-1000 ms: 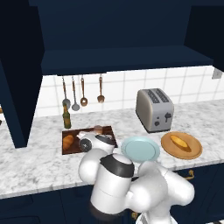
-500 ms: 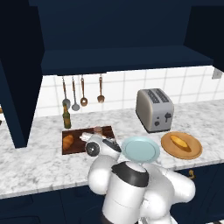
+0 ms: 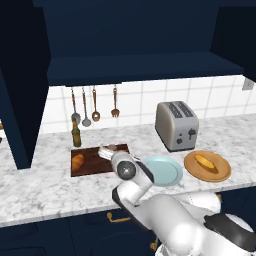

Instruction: From the different types of pastries on the counter, select a croissant and place it on the cutting board. Then retrieve a jar of jam from the cabinet and place it alongside the croissant on the cutting board.

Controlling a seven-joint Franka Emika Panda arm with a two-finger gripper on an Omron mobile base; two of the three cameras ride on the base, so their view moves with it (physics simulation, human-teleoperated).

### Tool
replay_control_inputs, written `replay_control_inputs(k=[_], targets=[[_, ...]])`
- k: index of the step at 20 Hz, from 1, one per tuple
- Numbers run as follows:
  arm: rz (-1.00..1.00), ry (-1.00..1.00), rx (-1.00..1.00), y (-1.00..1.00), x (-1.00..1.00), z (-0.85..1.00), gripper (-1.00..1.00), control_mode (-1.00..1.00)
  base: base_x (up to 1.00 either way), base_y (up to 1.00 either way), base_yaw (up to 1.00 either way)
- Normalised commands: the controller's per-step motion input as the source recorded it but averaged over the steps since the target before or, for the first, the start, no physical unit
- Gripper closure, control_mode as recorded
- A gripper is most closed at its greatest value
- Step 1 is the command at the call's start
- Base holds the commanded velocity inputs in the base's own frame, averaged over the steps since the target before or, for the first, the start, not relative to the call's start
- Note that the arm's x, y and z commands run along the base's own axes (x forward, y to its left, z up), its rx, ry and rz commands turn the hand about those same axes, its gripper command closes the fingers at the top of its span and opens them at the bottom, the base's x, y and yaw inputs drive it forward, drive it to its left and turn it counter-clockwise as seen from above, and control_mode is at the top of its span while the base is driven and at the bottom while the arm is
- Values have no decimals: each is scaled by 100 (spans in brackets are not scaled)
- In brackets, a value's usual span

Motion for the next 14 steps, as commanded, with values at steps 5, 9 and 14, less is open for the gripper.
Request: replay_control_inputs(k=[5,9,14], targets=[[4,8,4,-8,-100,100,-100,-100,0,0,0],[11,4,0,-29,-100,100,-100,-100,0,0,0],[16,0,-1,-37,-100,100,-100,-100,0,0,0]])
